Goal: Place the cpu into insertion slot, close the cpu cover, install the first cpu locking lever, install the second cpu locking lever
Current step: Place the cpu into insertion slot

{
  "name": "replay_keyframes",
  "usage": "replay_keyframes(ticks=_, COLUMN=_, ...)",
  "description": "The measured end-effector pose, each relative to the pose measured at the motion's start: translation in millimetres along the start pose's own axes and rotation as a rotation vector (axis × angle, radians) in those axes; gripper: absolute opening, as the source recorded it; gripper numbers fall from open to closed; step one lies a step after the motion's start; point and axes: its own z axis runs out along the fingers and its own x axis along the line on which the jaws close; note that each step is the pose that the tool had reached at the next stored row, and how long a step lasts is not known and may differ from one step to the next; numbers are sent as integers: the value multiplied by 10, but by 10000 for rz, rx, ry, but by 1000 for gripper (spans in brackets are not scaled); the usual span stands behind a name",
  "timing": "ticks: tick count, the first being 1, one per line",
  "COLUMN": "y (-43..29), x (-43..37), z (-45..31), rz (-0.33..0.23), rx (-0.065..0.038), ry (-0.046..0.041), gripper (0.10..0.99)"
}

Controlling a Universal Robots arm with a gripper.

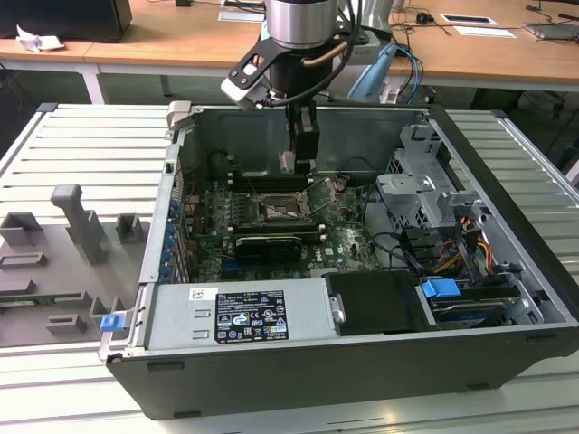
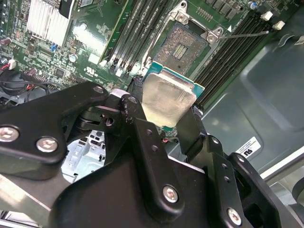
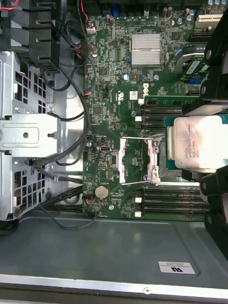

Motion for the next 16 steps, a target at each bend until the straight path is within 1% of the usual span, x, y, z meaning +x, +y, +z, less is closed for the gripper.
replay_keyframes(ticks=16, y=-5, x=-1, z=50, rz=423, rx=4, ry=-38, gripper=529)
